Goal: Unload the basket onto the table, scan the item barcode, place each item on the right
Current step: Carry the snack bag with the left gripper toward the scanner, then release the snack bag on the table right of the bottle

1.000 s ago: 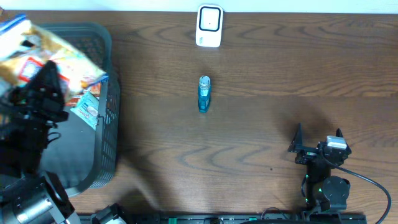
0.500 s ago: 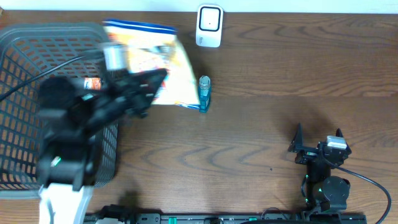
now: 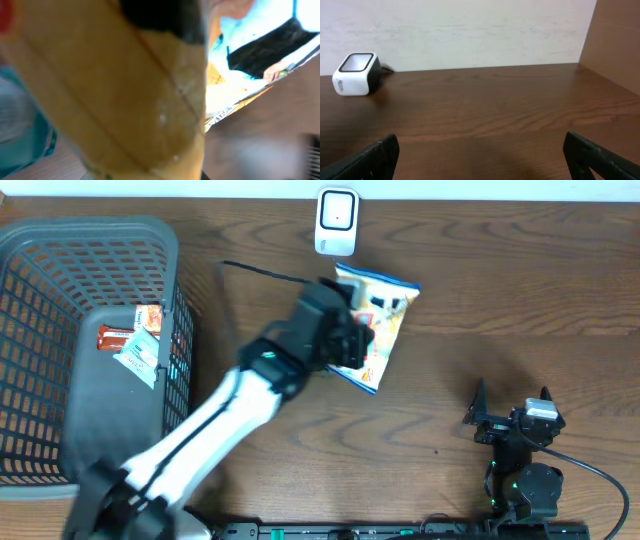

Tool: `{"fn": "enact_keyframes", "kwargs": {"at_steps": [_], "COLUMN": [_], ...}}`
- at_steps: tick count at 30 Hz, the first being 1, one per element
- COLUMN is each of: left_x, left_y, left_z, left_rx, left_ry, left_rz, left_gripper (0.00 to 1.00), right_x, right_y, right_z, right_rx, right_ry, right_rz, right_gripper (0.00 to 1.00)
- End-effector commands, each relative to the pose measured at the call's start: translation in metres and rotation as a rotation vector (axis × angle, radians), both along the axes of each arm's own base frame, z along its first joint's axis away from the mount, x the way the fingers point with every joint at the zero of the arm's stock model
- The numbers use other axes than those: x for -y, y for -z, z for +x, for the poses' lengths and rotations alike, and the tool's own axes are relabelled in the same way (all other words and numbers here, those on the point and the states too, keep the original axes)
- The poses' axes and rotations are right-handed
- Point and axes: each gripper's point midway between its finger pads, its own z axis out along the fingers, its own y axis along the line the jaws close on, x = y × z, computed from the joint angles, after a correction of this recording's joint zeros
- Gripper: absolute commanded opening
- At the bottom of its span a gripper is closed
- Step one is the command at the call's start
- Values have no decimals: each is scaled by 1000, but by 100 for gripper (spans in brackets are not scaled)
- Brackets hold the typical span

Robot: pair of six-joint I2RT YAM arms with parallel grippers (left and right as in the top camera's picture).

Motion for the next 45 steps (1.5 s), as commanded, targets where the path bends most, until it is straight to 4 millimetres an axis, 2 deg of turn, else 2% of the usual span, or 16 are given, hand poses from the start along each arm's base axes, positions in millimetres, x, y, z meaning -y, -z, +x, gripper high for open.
{"fn": "enact_keyframes", "kwargs": {"at_steps": [1, 3, 6, 11, 12, 14, 17, 19, 20, 25, 29, 34, 37, 38, 45], "left_x": [5, 16, 27, 32, 32, 33, 32, 31, 31, 36, 39, 22, 0, -15, -87], "left_y": [42, 64, 86, 101, 101, 101, 102, 103, 103, 102, 82, 33, -1, -20, -82], "left_z": [14, 12, 9, 5, 4, 4, 3, 3, 2, -5, -9, -10, -15, -20, -41], "left_rx": [21, -2, -19, -36, -36, -37, -44, -56, -63, -68, -34, 42, 94, 122, 249], "left_ry": [-53, -30, -7, 9, 9, 10, 5, -2, -4, 7, 21, -31, -85, -119, -291], "left_rz": [129, 151, 168, 185, 186, 186, 185, 184, 183, 182, 159, 147, 160, 171, 234], "left_gripper": [7, 7, 8, 11, 17, 36, 78, 89, 92, 96, 96, 97, 97, 97, 97], "right_x": [2, 2, 2, 2, 2, 2, 2, 2, 2, 2, 2, 2, 2, 2, 2], "right_y": [0, 0, 0, 0, 0, 0, 0, 0, 0, 0, 0, 0, 0, 0, 0], "right_z": [0, 0, 0, 0, 0, 0, 0, 0, 0, 0, 0, 0, 0, 0, 0], "right_rx": [0, 0, 0, 0, 0, 0, 0, 0, 0, 0, 0, 0, 0, 0, 0], "right_ry": [8, 8, 8, 8, 8, 8, 8, 8, 8, 8, 8, 8, 8, 8, 8], "right_rz": [-8, -8, -8, -8, -8, -8, -8, -8, -8, -8, -8, -8, -8, -8, -8], "right_gripper": [99, 99, 99, 99, 99, 99, 99, 99, 99, 99, 99, 99, 99, 99, 99]}}
